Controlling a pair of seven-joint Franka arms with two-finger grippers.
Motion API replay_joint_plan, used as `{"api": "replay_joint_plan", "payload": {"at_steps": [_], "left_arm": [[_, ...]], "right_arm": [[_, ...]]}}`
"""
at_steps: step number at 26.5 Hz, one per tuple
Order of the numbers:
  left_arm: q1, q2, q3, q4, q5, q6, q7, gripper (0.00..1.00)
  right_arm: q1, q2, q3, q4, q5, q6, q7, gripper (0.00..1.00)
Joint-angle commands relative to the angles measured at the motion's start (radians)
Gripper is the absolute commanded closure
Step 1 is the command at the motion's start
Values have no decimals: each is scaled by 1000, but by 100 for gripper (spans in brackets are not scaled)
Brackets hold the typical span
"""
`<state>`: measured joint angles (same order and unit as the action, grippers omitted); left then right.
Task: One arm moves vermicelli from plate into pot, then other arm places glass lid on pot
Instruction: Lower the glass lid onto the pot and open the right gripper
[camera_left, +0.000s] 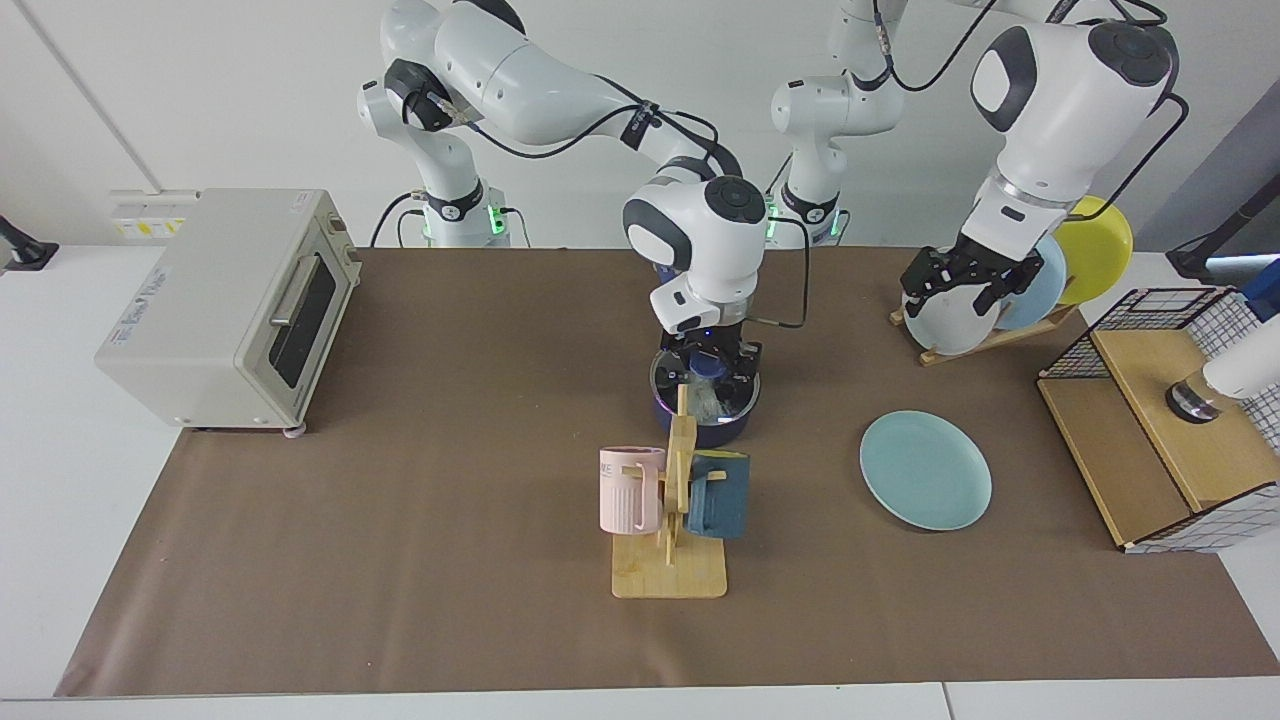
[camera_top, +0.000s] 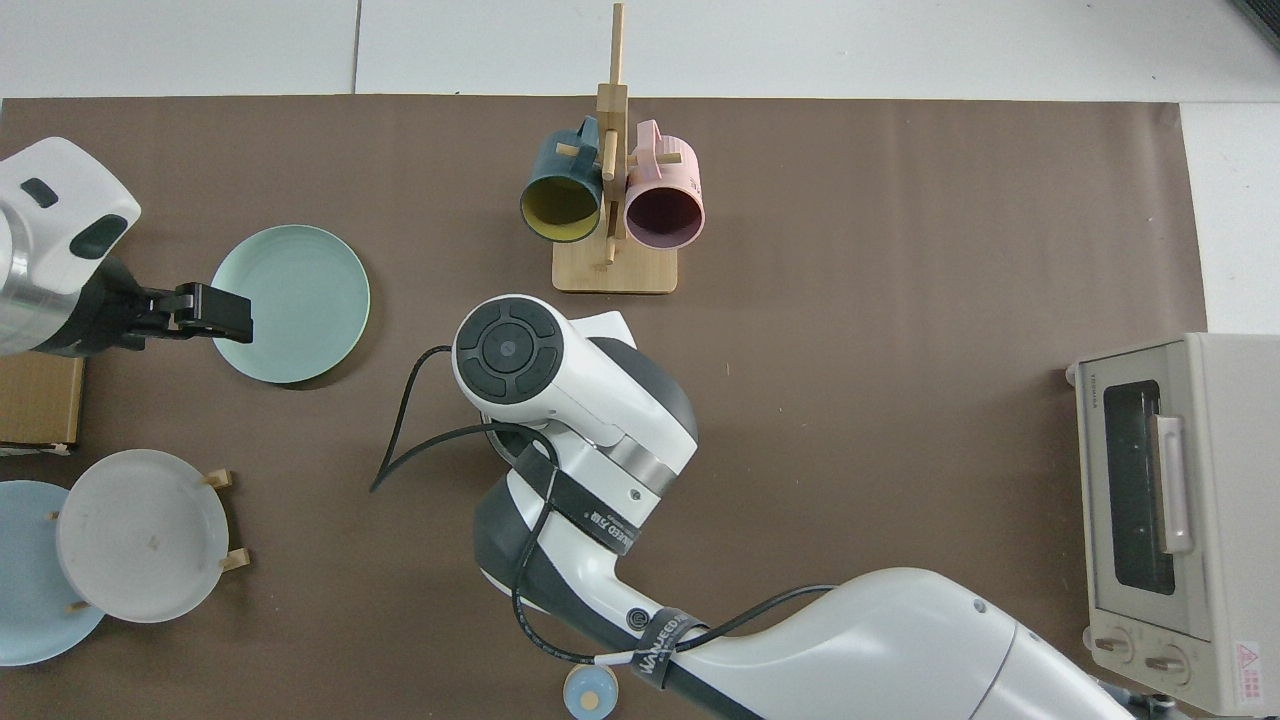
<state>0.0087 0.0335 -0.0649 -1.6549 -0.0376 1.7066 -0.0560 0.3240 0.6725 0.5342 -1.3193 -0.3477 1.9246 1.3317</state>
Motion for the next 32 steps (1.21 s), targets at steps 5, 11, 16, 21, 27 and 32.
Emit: {"api": "replay_joint_plan", "payload": {"at_steps": [5,11,16,21,27,32], "left_arm": [[5,-15,-4,-3,-10,-18,4,0],[5,-17,-4,-5,-10,-18,4,0],[5,-20,-3,-5,-10,-18,4,0],[5,-20,-1,-3,-10,-18,4,0],[5,-20,-4,-3,-11,-18,4,0],[5,-20,-4,-3,-10,-18,4,0]], "right_arm": [[-20,-1,44,61,-17,-48,26,0],[-91,-63,116,86,-14,-94,9,0],[-149,-138,138,75,35,-137,-49,0],[-180,-263,70,-35,134,-144,-118,0],[-165,-427,-124,-194,311,-141,-379,0],[-161,-531,-243,-290,332,-141,-558,0]]}}
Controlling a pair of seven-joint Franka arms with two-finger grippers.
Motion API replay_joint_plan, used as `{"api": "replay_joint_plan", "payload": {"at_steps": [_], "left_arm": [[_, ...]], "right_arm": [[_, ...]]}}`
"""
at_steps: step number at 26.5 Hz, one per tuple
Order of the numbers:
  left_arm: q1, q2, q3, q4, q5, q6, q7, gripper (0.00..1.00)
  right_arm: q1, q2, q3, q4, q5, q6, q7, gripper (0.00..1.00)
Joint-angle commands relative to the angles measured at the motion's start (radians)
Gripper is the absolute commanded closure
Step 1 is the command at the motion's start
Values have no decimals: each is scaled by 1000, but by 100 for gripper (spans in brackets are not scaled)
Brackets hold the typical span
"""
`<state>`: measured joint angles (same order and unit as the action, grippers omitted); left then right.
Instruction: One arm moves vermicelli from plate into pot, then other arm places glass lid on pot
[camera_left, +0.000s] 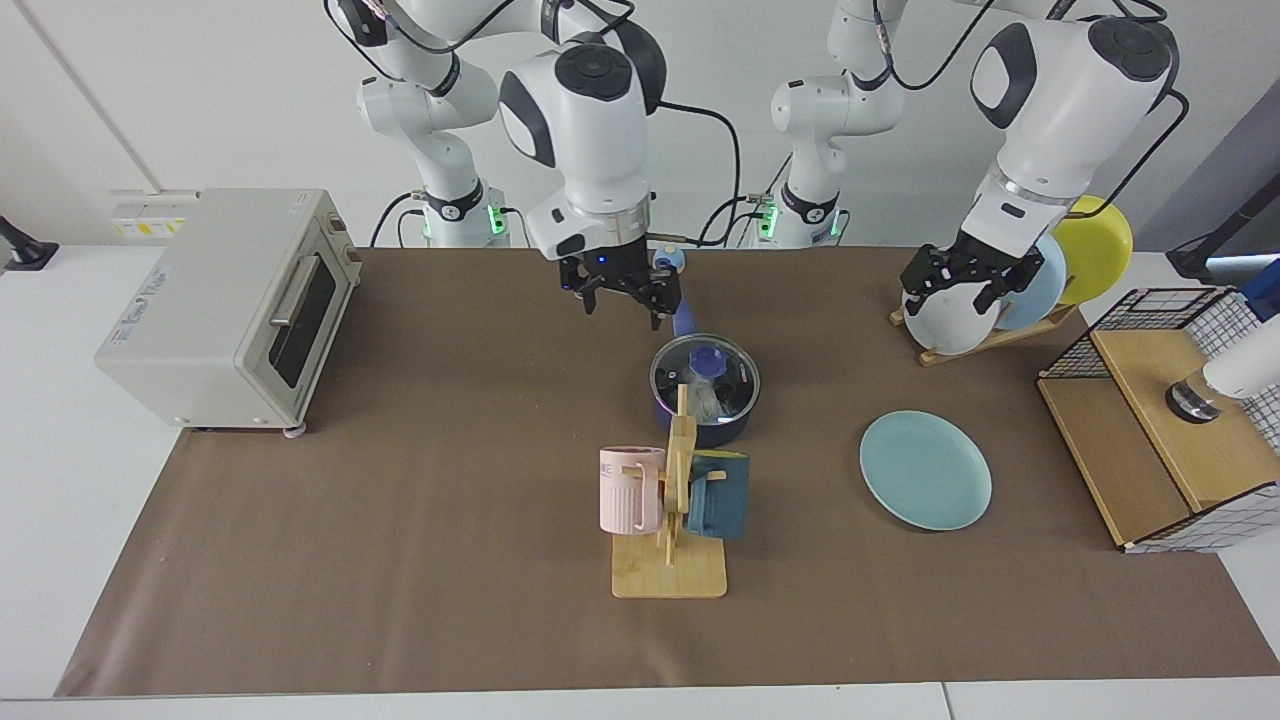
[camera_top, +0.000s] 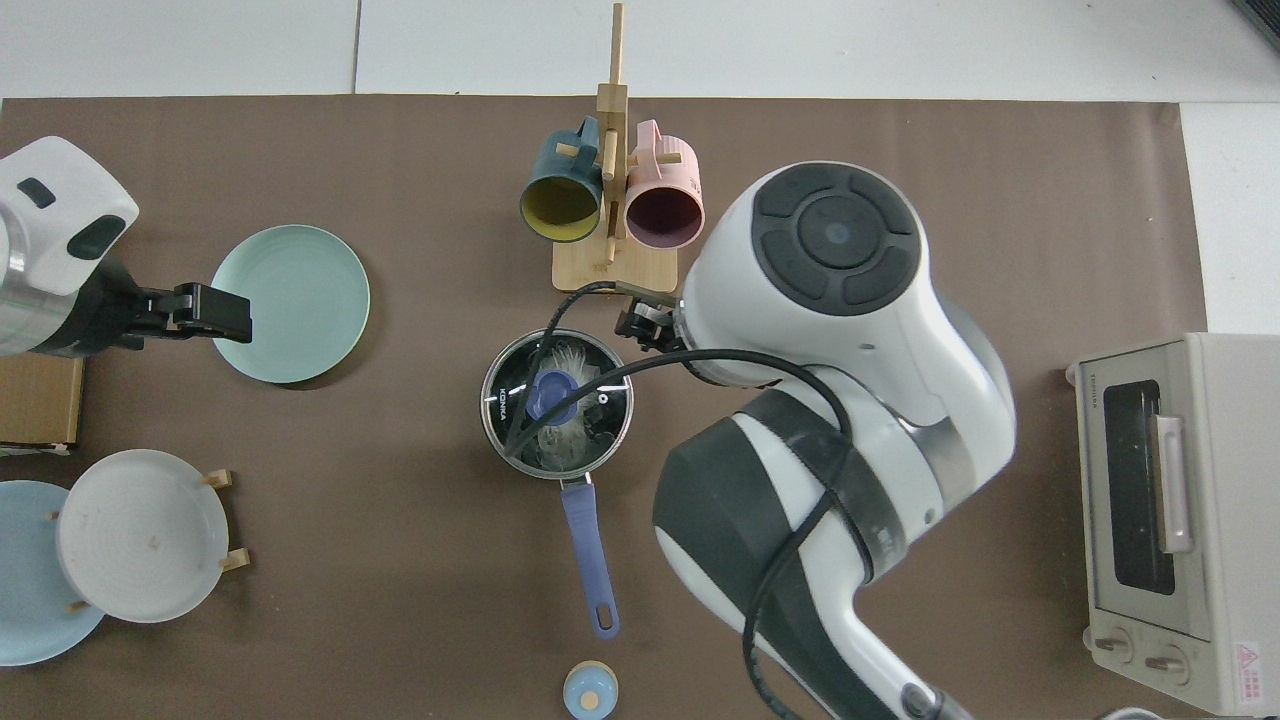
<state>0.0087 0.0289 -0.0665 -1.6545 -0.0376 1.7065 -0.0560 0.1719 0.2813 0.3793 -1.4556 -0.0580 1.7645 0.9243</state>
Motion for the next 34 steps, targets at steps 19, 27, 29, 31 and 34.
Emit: {"api": "replay_joint_plan", "payload": {"at_steps": [19,27,29,31,34], "left_arm": [[5,-15,-4,-4,-10,-18,4,0],[5,-17,-3,-4,-10,-18,4,0],[5,-15,-3,-4,-10,-18,4,0],[5,-17,-4,-4,-11,-18,4,0],[5,-17,-4,-4,-10,-18,4,0]], "right_arm": [[-12,-240,-529,-157,89,-115,-870,0],[-63,-254,-533,-92,75,-163,-878,0],[-74,-274,-530,-95,72,-168,-884,0],[-75,-287,-530,-94,79,-168,-886,0],[-94,-301,-519,-94,80,-184,-881,0]]}}
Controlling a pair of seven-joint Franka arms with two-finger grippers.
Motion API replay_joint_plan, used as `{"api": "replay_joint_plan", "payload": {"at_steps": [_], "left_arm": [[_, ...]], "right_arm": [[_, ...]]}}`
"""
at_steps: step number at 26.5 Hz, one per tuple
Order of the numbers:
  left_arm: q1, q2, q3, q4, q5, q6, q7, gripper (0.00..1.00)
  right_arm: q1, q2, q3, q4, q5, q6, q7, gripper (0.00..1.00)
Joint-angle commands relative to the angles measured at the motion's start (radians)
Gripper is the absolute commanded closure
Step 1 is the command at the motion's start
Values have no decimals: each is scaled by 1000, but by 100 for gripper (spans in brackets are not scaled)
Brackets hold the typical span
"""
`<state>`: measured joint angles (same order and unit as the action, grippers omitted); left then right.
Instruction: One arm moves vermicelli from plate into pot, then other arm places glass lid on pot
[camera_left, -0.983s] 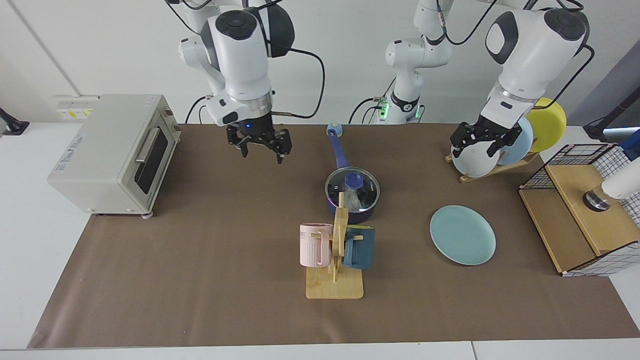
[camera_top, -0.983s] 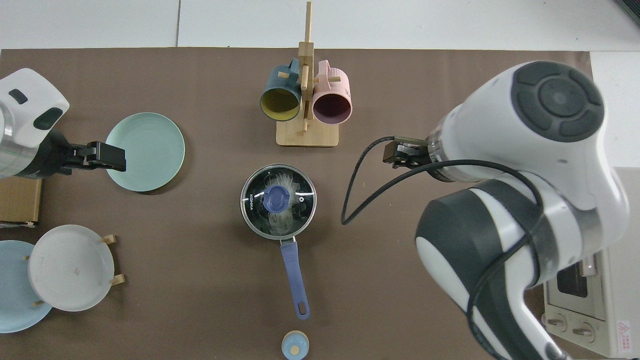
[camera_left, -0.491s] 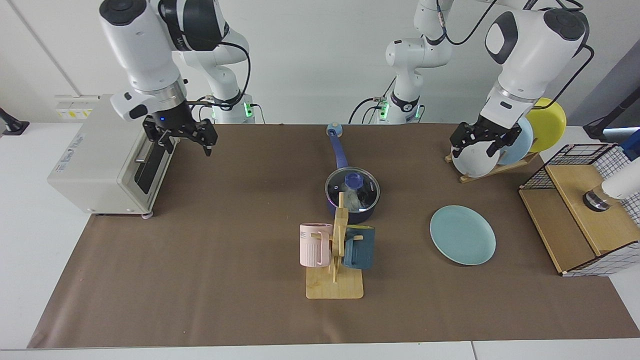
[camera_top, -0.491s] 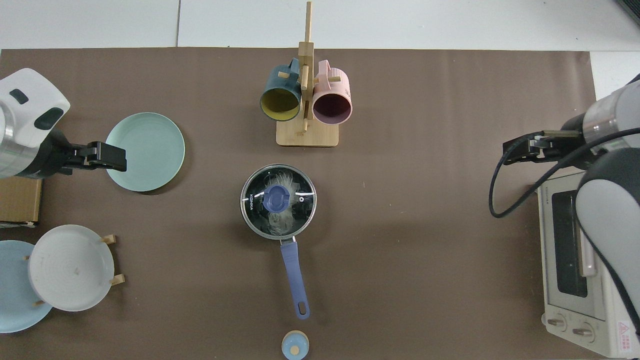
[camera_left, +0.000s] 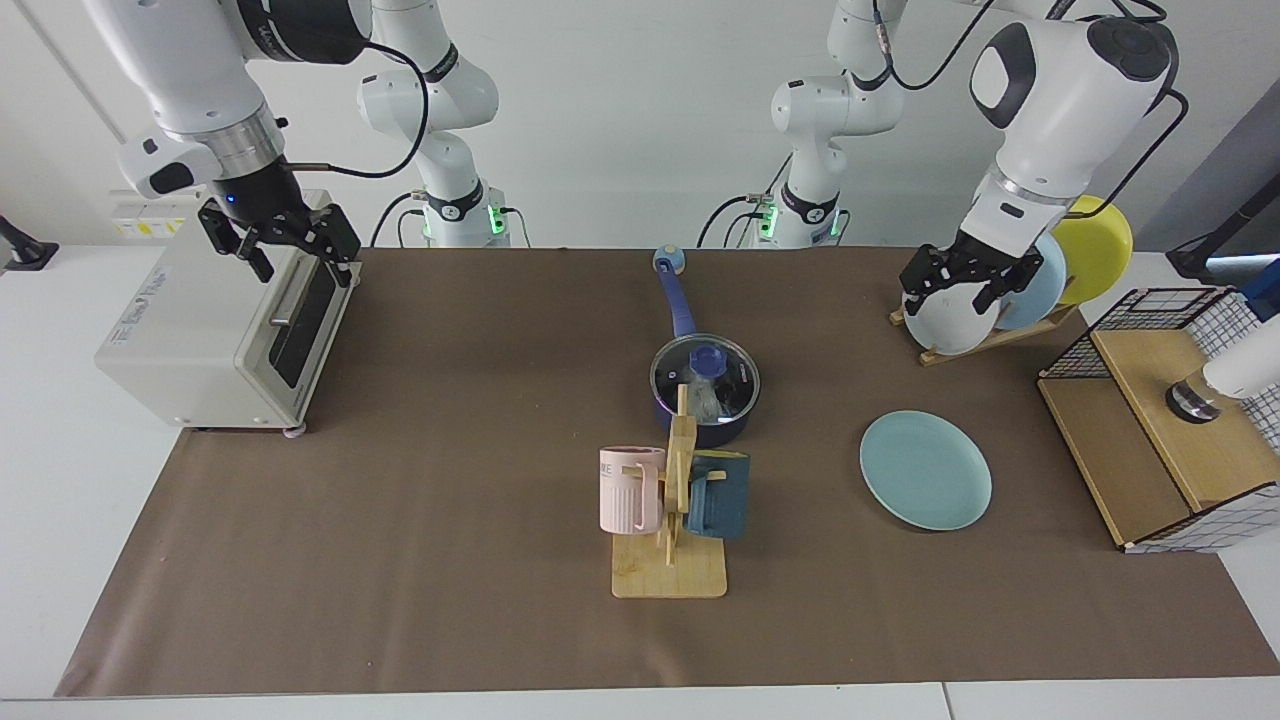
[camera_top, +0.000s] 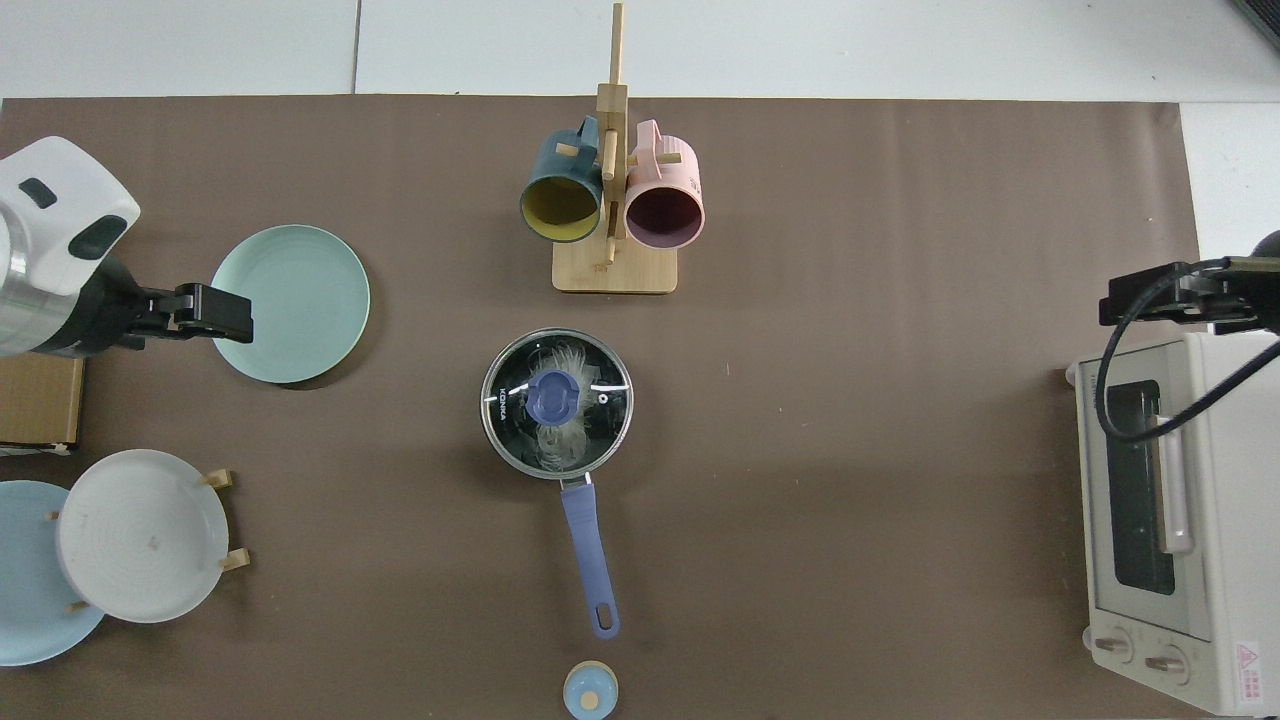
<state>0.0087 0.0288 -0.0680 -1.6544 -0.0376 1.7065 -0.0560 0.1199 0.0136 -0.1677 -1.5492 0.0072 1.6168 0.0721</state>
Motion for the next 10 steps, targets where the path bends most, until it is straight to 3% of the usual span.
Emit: {"api": "replay_joint_plan", "payload": {"at_steps": [1,5,10], "left_arm": [[5,-17,-3,-4,-10,-18,4,0],[5,-17,-1,-4,-10,-18,4,0],[5,-17,1,-4,-10,-18,4,0]], "right_arm": [[-52,-37,40,0,13,-49,-34,0],[-104,-46,88,-3,14,-63,-23,0],[-106,-47,91,-5,17,-64,2,0]]}}
